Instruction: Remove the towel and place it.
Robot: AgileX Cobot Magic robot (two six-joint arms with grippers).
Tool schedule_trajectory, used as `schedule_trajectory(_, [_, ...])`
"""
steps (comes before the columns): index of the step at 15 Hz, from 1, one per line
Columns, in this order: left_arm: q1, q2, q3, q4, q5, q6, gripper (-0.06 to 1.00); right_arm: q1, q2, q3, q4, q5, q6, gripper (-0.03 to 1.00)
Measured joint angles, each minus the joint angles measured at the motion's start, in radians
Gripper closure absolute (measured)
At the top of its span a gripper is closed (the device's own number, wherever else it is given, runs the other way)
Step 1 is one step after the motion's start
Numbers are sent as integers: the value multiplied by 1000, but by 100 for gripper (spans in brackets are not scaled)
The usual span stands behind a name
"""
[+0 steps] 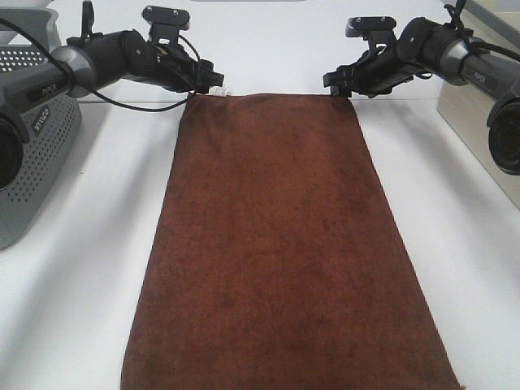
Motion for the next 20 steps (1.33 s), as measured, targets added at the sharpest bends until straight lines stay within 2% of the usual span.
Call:
schedule_trajectory(3, [0,-86,0,17,146,0,26,0,-88,4,-1,147,0,21])
schedule_trajectory(7, [0,-238,-1,114,455,-27,19,0,-304,5,-1,348,2,19])
schedule_trajectory(8, [2,-259,-1,132,491,-48,18,0,-325,5,-1,382,6,19])
schedule_trajectory(10, [26,-341,-2,200,614,-175,18,0,-420,5,-56,514,79,19])
schedule_trajectory(11, [54,-388,-2,250,669,-253,18,0,-467,5,-118,564,117,19])
schedule_trajectory(13, [145,-465,-2,334,758,-331,18,-19,-549,5,-205,641,160,19])
schedule_trajectory(15, [242,-543,-2,344,839,-342,18,-83,-606,5,-170,669,179,19])
schedule_trajectory(17, [302,-620,-2,345,900,-318,18,-158,-699,47,-151,676,185,19])
schedule_trajectory(20, [303,-729,79,326,901,-311,18,-157,-996,378,-200,676,185,19])
